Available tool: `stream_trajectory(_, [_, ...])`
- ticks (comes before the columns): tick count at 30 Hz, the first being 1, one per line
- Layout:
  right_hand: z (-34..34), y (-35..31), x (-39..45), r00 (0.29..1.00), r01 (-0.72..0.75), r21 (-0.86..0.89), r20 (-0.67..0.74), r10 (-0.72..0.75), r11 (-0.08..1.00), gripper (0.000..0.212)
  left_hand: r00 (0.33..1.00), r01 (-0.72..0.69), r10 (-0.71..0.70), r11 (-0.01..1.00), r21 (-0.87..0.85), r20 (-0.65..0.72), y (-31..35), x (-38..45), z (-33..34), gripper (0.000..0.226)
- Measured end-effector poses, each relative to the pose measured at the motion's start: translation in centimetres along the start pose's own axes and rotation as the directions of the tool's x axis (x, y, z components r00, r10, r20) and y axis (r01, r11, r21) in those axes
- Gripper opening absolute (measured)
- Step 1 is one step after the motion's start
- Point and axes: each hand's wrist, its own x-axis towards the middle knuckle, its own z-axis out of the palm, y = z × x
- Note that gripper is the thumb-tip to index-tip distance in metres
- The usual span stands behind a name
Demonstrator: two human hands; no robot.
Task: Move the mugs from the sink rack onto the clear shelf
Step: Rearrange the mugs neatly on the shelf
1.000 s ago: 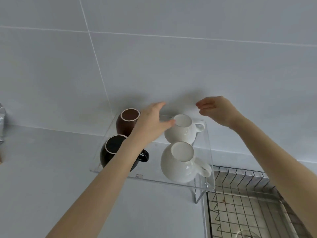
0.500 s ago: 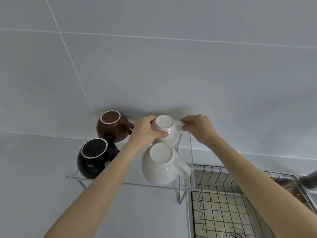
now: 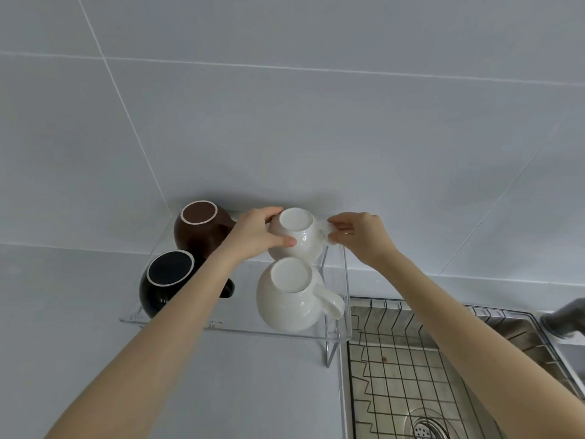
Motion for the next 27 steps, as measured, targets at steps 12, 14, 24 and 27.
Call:
stream_trajectory(12, [1.5,-1.0,-12.9,0.999,0.05,0.025,0.018,-0.05,0.998,0.033,0.97,0.046,-0.06,0.997,0.063,0.234,-0.5,-7.0,0.3,0.096])
stream_trajectory(14, [1.9,-0.6,-12.8,0.996,0.076,0.055,-0.049,-0.073,0.996,0.026,0.975,0.038,-0.046,0.999,0.039,0.218,-0.7,-7.5,0.6,0.09])
stream_trajectory(24, [1.6,0.6,-10.8,0.983,0.169,0.082,-0.085,-0.162,0.982,0.026,0.998,0.055,-0.054,0.998,0.018,-0.031,-0.7,-9.3,2.6,0.08])
stream_trajectory(27, [1.6,0.8,-10.4,0.983,0.176,0.079,-0.072,-0.17,0.981,0.026,0.996,0.059,-0.06,0.998,-0.004,-0.066,-0.5,-9.6,2.8,0.077])
